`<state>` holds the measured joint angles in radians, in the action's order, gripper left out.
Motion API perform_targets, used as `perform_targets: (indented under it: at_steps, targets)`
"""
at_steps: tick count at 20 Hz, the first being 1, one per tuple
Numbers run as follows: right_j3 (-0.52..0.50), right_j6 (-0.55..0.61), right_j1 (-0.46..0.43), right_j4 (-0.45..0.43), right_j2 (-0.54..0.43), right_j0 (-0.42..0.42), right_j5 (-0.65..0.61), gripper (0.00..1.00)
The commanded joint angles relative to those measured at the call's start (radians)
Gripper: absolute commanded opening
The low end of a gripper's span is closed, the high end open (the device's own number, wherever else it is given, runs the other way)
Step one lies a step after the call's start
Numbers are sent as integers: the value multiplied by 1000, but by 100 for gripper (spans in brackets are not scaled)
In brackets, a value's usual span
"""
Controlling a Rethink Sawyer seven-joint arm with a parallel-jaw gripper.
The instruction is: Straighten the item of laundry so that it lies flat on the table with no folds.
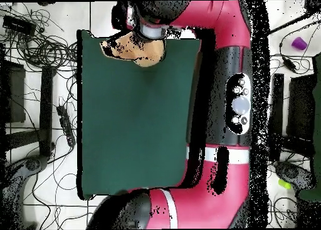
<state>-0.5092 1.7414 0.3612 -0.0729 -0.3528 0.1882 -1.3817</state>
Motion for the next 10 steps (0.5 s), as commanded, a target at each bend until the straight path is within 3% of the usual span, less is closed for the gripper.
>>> perform_targets:
  at_steps: [1,5,10]
  targets:
    - [230,337,-84,-66,-82,-39,-90,0]
    - [100,268,-51,-19,-30,-24,50,0]
    - [-408,178,132,43,26,31,422,0]
